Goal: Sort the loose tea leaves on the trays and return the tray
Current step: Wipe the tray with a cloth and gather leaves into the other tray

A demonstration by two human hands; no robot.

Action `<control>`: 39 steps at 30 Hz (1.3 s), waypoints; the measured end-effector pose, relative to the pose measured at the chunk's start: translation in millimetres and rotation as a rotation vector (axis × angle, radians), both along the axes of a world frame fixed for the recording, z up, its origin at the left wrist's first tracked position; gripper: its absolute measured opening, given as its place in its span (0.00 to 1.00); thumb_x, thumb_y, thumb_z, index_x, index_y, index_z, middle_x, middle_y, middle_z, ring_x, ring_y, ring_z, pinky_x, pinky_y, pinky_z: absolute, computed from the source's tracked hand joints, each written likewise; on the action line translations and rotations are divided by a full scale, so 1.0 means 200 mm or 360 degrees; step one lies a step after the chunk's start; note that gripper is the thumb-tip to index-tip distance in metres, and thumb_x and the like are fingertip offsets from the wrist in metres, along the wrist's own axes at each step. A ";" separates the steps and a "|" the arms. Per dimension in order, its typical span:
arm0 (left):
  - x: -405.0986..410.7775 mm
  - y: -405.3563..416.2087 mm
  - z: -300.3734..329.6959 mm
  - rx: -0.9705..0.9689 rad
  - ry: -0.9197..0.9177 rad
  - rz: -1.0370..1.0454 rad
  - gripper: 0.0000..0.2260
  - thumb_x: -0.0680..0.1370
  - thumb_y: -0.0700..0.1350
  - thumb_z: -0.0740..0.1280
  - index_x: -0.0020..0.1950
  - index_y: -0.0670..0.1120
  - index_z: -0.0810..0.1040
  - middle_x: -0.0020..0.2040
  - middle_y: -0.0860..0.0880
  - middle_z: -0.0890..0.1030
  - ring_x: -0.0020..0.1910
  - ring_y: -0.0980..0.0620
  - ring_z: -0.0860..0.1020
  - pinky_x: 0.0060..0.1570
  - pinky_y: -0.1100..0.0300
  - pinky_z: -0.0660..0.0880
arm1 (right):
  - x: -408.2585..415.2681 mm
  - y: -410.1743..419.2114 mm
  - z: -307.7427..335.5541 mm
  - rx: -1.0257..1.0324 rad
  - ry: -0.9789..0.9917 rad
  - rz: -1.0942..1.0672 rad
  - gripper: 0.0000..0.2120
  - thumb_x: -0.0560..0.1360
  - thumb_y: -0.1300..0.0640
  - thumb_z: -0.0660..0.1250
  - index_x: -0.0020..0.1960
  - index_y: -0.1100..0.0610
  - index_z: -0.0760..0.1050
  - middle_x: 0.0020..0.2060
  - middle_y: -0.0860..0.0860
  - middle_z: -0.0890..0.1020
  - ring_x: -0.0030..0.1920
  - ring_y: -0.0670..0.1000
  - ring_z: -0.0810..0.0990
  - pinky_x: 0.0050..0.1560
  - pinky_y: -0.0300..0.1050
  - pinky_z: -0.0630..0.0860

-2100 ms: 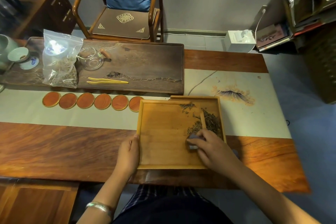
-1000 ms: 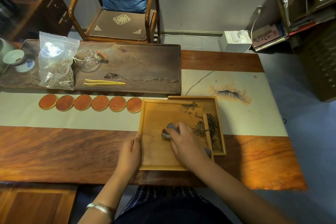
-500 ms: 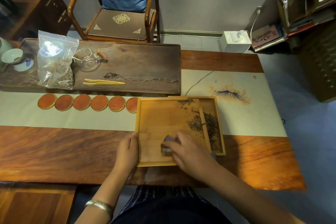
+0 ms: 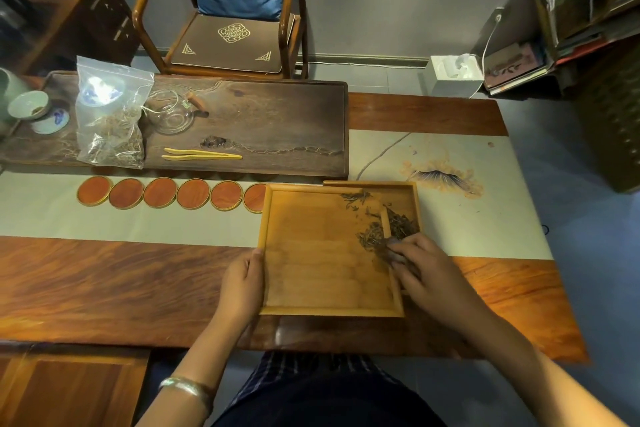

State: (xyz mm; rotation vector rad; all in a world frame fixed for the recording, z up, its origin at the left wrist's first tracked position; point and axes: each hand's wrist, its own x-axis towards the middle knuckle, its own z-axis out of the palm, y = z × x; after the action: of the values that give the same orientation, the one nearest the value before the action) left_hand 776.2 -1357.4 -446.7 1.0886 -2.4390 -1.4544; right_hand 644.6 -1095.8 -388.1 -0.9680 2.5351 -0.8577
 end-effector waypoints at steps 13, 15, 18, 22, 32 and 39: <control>-0.02 0.03 0.03 0.0035 0.0008 -0.0015 0.20 0.83 0.47 0.53 0.30 0.48 0.61 0.25 0.52 0.63 0.25 0.55 0.63 0.28 0.58 0.58 | 0.04 0.12 -0.04 0.0447 0.0148 0.0568 0.13 0.76 0.54 0.60 0.59 0.50 0.74 0.50 0.49 0.73 0.50 0.49 0.73 0.42 0.45 0.74; -0.02 0.02 0.04 0.0032 0.0030 -0.0027 0.20 0.83 0.47 0.53 0.30 0.48 0.61 0.25 0.53 0.62 0.23 0.58 0.62 0.27 0.62 0.58 | 0.01 0.10 -0.05 0.0500 0.0191 0.0564 0.14 0.76 0.54 0.60 0.61 0.50 0.74 0.51 0.50 0.72 0.50 0.50 0.73 0.43 0.46 0.75; -0.02 0.02 0.06 0.0031 0.0063 -0.0087 0.20 0.83 0.47 0.54 0.30 0.47 0.61 0.25 0.52 0.63 0.23 0.58 0.63 0.25 0.64 0.59 | -0.04 0.06 -0.07 0.0549 0.0271 0.0527 0.14 0.78 0.53 0.59 0.63 0.51 0.73 0.53 0.51 0.71 0.52 0.50 0.72 0.45 0.45 0.75; -0.01 0.02 0.06 0.0044 0.0061 -0.0072 0.20 0.83 0.45 0.54 0.30 0.48 0.61 0.27 0.53 0.64 0.27 0.54 0.64 0.30 0.57 0.59 | -0.11 0.01 -0.11 0.0587 0.0307 0.0464 0.16 0.78 0.53 0.59 0.65 0.52 0.71 0.55 0.52 0.71 0.55 0.52 0.71 0.48 0.46 0.75; -0.01 0.01 0.05 0.0040 0.0026 -0.0026 0.20 0.83 0.46 0.54 0.31 0.48 0.60 0.27 0.52 0.63 0.27 0.53 0.63 0.31 0.56 0.58 | -0.02 0.00 0.00 0.0260 0.0257 0.0438 0.13 0.75 0.56 0.63 0.60 0.53 0.76 0.51 0.52 0.74 0.51 0.50 0.74 0.43 0.46 0.77; -0.02 0.03 0.05 0.0045 0.0044 -0.0081 0.20 0.83 0.46 0.54 0.30 0.48 0.61 0.26 0.53 0.63 0.26 0.55 0.63 0.30 0.56 0.58 | 0.11 0.00 -0.03 0.0418 0.0216 0.0656 0.15 0.77 0.56 0.58 0.63 0.53 0.73 0.53 0.53 0.72 0.53 0.52 0.72 0.46 0.46 0.75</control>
State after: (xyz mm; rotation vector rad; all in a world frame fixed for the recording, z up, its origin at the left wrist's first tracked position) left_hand 772.6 -1351.4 -436.3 1.0116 -2.4524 -1.5124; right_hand 665.7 -1096.3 -393.9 -1.4244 2.3433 -0.3422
